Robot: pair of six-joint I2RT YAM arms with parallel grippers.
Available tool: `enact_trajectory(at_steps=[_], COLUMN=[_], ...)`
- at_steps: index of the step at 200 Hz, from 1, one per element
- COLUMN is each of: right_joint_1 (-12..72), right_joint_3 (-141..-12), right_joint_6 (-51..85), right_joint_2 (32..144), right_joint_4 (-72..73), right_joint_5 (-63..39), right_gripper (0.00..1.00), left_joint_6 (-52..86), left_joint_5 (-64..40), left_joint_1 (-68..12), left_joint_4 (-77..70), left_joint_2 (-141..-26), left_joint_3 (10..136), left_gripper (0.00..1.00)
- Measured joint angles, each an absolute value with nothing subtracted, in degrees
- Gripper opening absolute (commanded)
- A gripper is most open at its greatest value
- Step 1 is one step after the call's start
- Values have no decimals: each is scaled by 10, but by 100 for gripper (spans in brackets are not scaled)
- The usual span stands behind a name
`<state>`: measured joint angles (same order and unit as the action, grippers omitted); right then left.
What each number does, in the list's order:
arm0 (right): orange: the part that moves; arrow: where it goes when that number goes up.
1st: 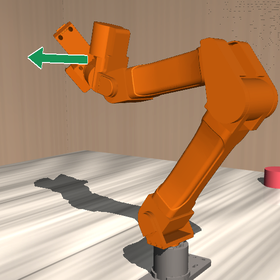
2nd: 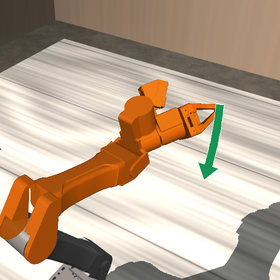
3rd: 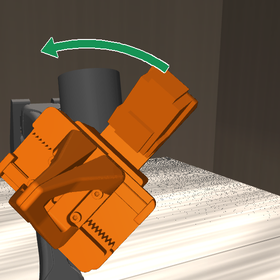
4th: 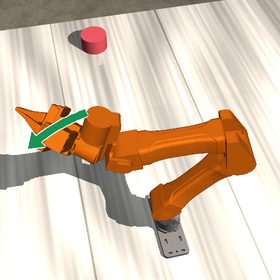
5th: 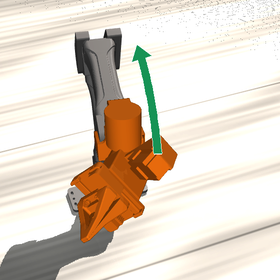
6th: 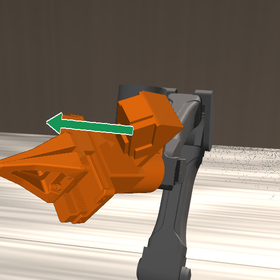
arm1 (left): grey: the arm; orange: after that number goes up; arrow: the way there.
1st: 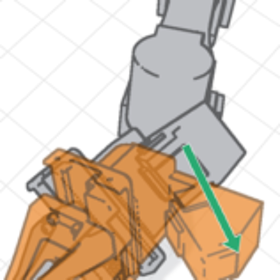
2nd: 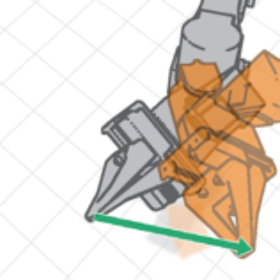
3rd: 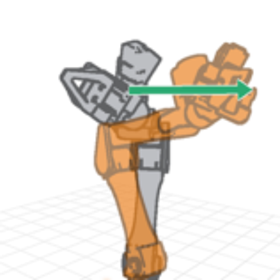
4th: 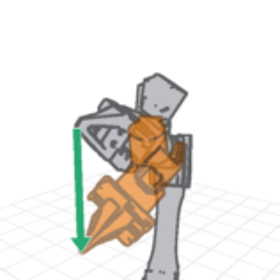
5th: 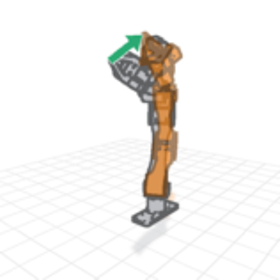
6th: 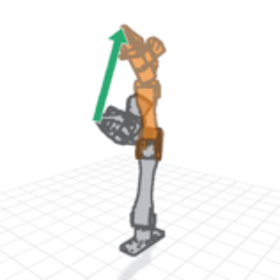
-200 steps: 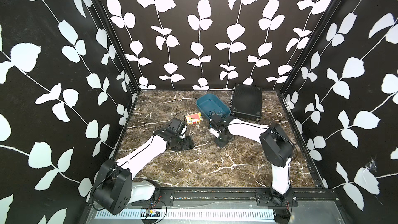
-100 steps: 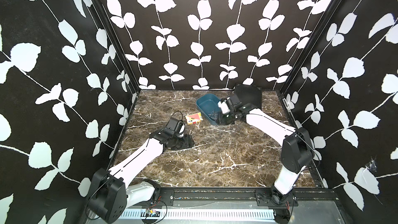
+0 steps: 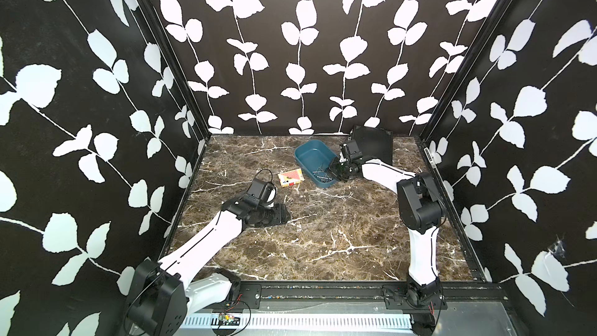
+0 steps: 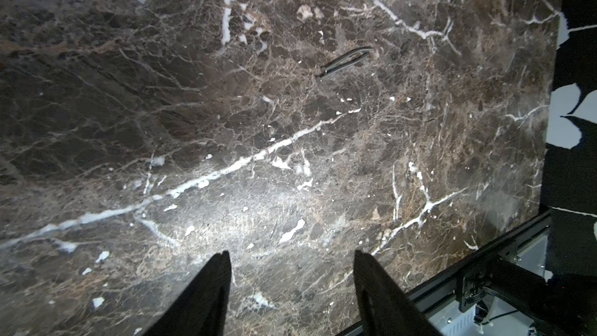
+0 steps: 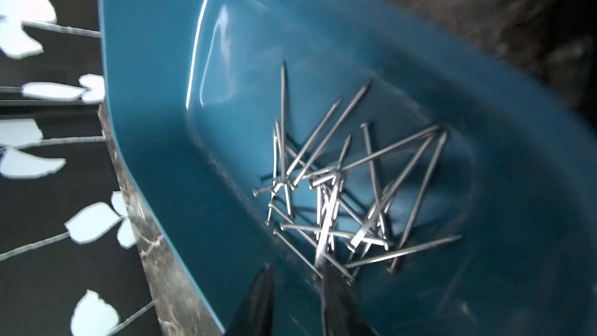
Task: Put the nails on the desktop into the storage box
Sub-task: Place the nail in the storage box.
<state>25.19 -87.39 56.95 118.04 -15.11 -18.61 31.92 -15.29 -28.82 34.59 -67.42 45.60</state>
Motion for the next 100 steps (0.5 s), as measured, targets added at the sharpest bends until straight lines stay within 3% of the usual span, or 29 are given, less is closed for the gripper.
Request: enact_trajectory(at_steps=[47,100], right_joint_1=[294,384], right_joint_3=[-877,-907], right_joint_6=[383,229], right_joint_2=[1107,1155], right_joint_4=[-243,-330], right_joint_5=[-190,-216], right_gripper=[33,32], left_joint_6=[303,299], left_joint_5=[-147,-141], left_joint_1=[-287,-271], left_joint_4=[346,358], left_joint_2=[-703,-670], left_joint_3=[474,471], left_gripper=[63,63])
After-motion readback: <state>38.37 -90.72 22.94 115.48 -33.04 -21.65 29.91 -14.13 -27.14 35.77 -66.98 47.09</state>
